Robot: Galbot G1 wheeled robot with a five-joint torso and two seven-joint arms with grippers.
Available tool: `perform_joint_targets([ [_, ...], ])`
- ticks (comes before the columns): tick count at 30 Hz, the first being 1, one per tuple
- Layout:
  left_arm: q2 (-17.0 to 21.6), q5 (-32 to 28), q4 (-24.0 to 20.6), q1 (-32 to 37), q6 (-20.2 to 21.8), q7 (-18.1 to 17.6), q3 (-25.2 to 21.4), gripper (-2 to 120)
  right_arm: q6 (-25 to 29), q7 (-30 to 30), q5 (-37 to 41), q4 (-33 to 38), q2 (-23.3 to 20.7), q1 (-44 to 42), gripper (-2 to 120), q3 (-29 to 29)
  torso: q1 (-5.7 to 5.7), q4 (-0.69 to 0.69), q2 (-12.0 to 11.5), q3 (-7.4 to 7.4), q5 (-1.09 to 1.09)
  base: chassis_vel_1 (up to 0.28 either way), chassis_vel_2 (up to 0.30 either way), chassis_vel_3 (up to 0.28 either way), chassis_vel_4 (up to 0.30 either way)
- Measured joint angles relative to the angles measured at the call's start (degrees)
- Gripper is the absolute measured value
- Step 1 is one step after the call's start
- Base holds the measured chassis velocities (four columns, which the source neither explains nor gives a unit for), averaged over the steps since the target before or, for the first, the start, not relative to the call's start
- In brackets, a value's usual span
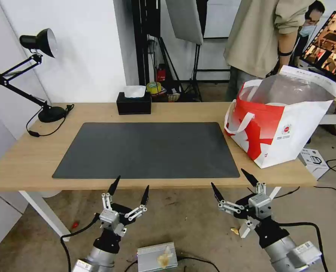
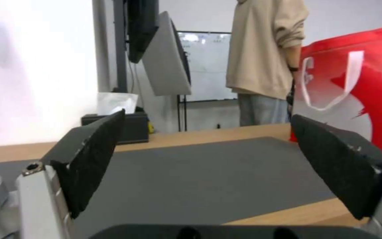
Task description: Pick up the trash from the table and place it into the takeout bag.
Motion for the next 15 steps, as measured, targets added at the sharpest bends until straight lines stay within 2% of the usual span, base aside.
perform_joint_targets([
  [15,0.2,-1.0,0.3,0.1,-0.6,1.6,-2.9,100,0.0,0.0,0.0,0.0,0.0,0.0,100,0.0,0.0,0.0,0.0,0.0,0.0,0.0,0.0,0.0,0.0],
])
